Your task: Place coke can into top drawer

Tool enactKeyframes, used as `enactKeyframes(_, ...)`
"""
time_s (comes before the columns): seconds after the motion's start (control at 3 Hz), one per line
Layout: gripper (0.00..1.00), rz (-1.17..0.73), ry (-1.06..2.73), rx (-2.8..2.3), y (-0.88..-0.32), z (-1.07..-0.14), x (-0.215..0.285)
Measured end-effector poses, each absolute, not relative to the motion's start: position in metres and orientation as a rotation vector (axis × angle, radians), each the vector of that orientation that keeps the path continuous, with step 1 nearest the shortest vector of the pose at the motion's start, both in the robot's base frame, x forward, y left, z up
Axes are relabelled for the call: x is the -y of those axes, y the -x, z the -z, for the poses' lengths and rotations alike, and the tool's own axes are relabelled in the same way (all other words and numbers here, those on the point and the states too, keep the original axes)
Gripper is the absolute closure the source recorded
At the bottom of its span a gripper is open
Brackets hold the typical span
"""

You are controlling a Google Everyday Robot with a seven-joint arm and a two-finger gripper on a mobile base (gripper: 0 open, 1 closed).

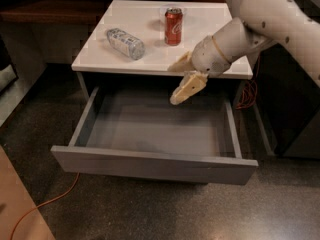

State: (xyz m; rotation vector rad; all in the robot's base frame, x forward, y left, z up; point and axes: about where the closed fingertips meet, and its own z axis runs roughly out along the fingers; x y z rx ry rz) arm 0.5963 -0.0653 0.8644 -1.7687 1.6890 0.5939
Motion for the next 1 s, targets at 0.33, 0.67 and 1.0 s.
enactKeyframes(0.33,0.00,-0.580,1.614,-1.777,-0.6192,-0.8777,0.0725)
enactKeyframes(0.67,0.00,-0.585,1.592,-1.793,-0.6215,-0.8777,0.0714)
enactKeyframes(1.0,0.00,-0.576,1.578,-1.807,-0.6224,-0.8754,0.0708)
